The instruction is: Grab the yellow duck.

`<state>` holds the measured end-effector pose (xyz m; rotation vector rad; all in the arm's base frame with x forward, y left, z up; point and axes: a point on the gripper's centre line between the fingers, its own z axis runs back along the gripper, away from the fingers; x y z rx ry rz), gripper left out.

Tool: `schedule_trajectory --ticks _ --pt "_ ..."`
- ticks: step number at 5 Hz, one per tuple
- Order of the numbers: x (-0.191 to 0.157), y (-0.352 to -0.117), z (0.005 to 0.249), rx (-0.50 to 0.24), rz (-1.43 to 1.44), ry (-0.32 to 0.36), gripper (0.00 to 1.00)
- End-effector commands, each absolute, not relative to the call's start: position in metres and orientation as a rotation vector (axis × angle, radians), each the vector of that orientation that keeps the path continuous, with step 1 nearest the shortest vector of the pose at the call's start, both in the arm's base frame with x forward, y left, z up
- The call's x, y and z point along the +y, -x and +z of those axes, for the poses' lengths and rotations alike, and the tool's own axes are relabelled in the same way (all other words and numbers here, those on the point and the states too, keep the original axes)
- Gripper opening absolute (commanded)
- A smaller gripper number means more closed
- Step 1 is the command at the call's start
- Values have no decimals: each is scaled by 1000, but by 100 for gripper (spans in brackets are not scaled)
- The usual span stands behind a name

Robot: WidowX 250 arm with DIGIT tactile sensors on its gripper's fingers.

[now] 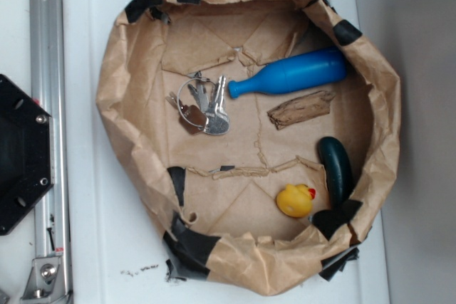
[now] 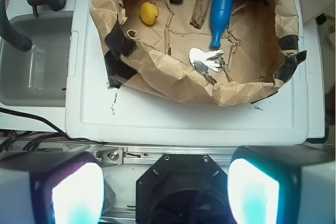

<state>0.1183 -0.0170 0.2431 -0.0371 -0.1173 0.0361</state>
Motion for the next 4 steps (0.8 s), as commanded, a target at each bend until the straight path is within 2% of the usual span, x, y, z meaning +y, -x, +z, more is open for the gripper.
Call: schedule_trajectory --ticks 1,2,3,4 --pt "-17 -118 243 -117 36 37 100" --pt "15 -152 208 0 274 -85 100" --pt "31 -185 191 -144 512 -78 100" --pt "44 -216 175 -216 646 -13 100"
